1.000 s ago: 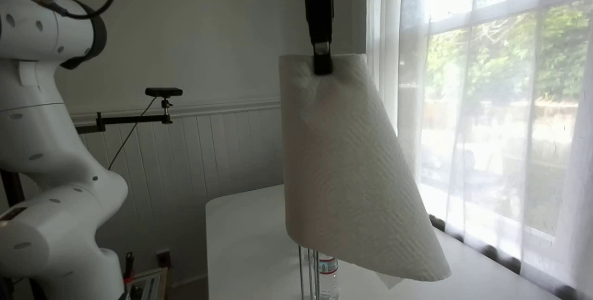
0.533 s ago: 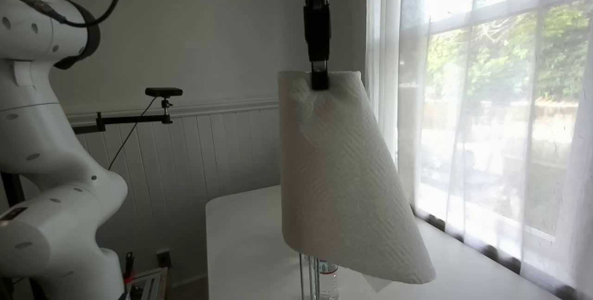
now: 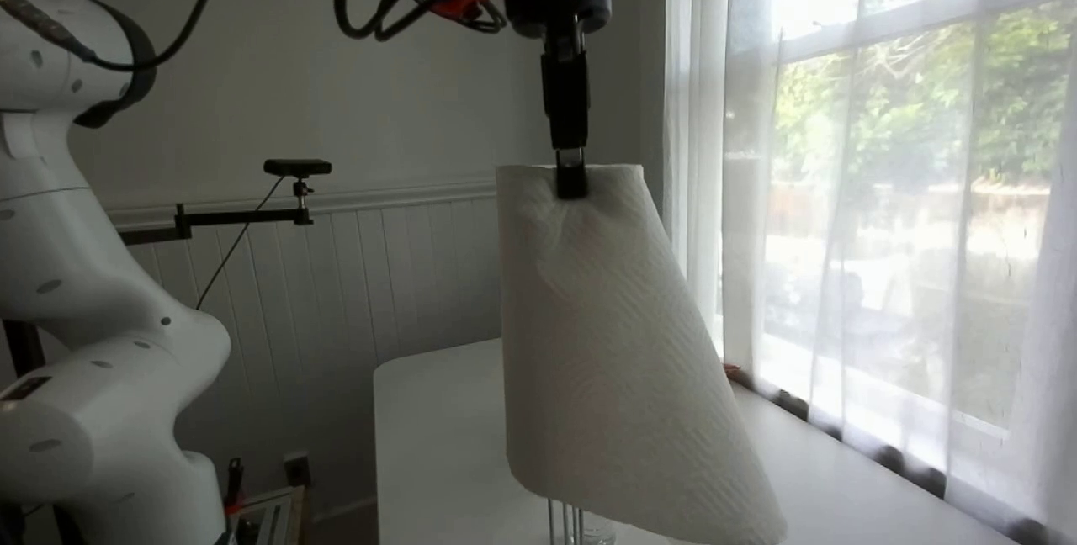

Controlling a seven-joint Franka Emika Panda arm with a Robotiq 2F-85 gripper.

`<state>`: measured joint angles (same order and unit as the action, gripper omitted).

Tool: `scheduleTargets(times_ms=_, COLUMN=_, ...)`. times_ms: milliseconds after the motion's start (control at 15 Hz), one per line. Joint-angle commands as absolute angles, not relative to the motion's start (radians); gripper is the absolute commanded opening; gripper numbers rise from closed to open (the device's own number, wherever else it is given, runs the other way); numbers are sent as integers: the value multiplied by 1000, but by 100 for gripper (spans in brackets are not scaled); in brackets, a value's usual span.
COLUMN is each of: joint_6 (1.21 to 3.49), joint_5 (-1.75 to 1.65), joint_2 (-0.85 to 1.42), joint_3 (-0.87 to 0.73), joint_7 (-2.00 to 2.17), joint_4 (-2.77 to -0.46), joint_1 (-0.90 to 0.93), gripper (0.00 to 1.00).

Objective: Pick up the kitchen paper roll and put it on the kitchen paper holder

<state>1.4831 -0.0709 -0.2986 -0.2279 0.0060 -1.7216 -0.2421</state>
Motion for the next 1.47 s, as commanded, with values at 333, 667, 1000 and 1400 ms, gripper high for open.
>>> scheduleTargets(times_ms=333, joint_6=1597, joint_5=-87, joint_2=-393, joint_3=-224, joint_7=19, joint_4=-1894, joint_1=-237, gripper=4)
scheduleTargets(times_ms=667, joint_6=1633, joint_5=-84, joint_2=-389, joint_3=-225, joint_7=24, joint_4=-1929, joint_1=-239, gripper=13)
scheduleTargets(times_ms=1000, joint_6=1642, joint_5=-83, joint_2=-388, joint_3=-227, joint_7=19, joint_4=-1940, joint_1=-240, gripper=59)
scheduleTargets(times_ms=1400, joint_6=1651, joint_5=-79, joint_2=-397, joint_3=-232, joint_7=21, joint_4=-1914, joint_1=-246, gripper=99)
